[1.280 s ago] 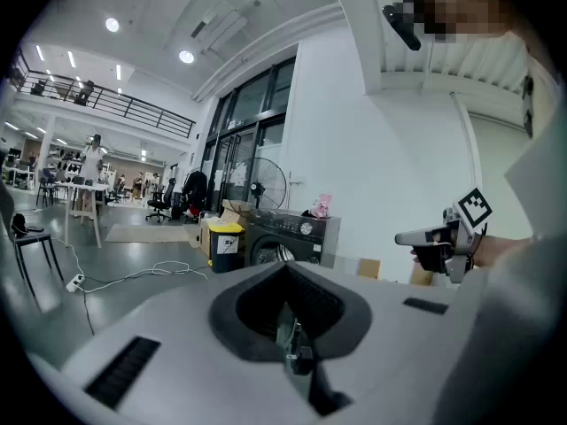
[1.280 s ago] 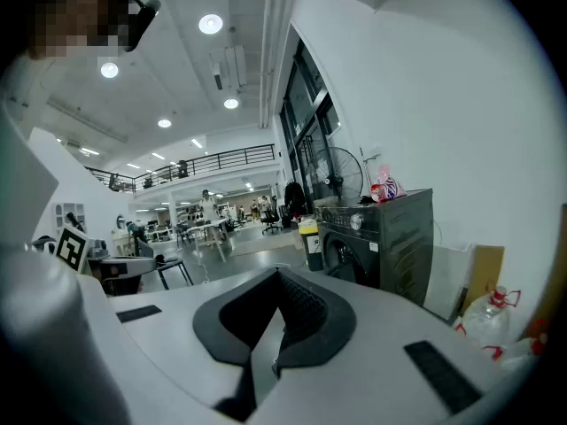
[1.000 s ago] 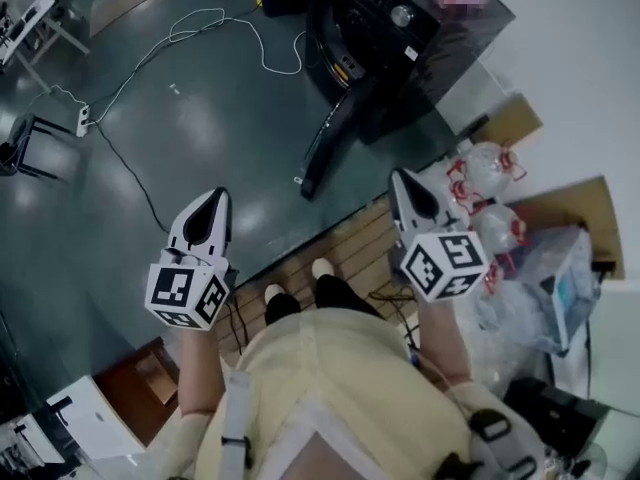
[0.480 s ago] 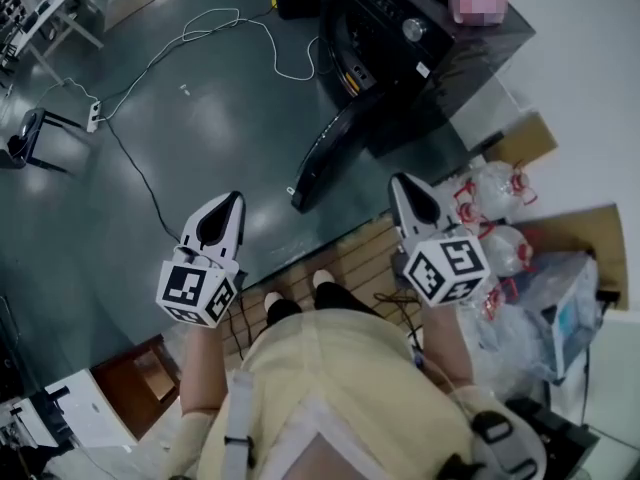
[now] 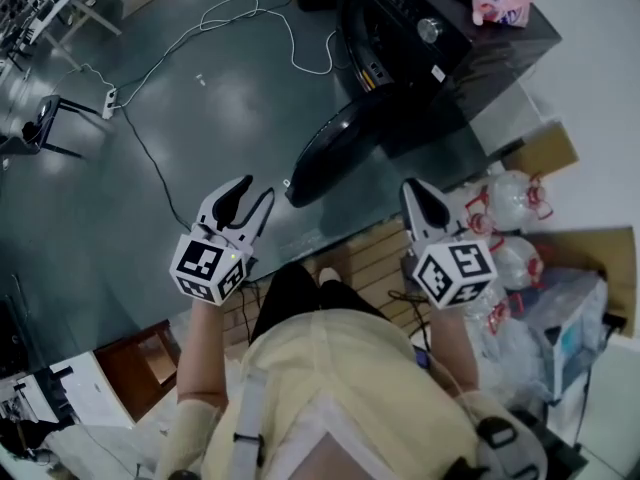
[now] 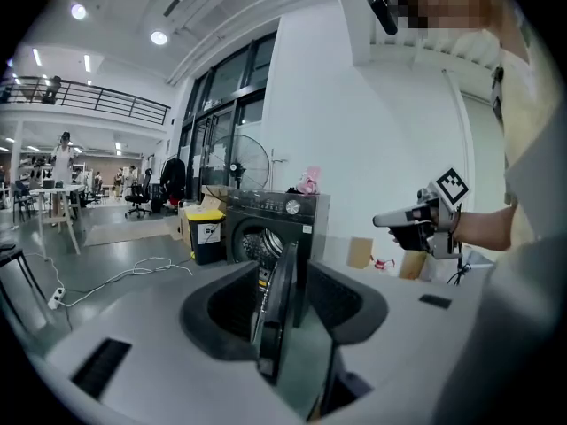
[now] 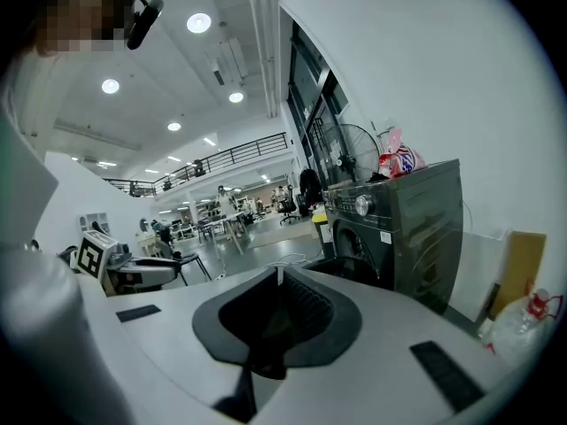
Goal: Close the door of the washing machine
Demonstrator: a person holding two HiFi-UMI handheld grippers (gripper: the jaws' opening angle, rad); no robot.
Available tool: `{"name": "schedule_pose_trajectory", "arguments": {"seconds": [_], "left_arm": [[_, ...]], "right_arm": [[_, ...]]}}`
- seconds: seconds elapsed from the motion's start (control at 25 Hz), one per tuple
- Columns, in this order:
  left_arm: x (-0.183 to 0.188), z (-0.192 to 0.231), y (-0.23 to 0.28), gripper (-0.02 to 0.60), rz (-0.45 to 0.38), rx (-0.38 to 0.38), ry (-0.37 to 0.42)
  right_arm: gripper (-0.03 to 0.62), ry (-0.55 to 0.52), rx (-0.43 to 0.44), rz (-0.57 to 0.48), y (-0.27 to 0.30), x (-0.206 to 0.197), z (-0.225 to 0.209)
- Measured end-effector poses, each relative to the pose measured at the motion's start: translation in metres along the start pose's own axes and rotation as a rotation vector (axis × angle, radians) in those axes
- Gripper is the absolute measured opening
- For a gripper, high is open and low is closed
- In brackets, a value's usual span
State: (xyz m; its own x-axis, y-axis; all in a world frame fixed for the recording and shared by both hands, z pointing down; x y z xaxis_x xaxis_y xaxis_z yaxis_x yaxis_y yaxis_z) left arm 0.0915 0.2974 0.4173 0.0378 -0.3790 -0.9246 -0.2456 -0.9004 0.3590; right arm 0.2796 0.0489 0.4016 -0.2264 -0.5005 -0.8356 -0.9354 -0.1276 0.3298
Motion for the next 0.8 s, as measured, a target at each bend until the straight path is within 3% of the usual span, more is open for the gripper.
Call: {"name": "schedule_pose_trajectory", "arguments": {"seconds": [0.36, 0.68, 0.8], "left_arm": [[-0.019, 0.016, 0.05, 0.227, 0.119, -0.111, 0.061], [-0.044, 0.043, 0.129, 0.23, 0.201, -0.191, 0.114], [-0.053, 0.054, 0.155, 0.23, 0.233, -0.241, 0.17]], "right_arm": [[0.005, 0.04, -0.039, 0.028, 0.0, -0.005, -0.016], [0.005, 0.116, -0.107, 0.065, 0.015, -0.012, -0.028], [0.005, 0.104, -0.124, 0.081, 0.026, -0.009, -0.024]]}}
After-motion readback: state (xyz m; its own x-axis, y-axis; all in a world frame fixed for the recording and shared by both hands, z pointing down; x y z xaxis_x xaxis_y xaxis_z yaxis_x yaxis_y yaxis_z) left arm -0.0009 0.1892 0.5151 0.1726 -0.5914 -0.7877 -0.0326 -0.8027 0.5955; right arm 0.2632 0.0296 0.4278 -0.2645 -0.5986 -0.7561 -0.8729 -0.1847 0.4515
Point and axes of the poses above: the fingertips, and each gripper's own axes: y forward along the fingers, z to its left, x out of its top, the point moved 7 cm from there along -y, backward along the fingers, and after that the axes turned 12 degrees about y, right-handed, at the moved point
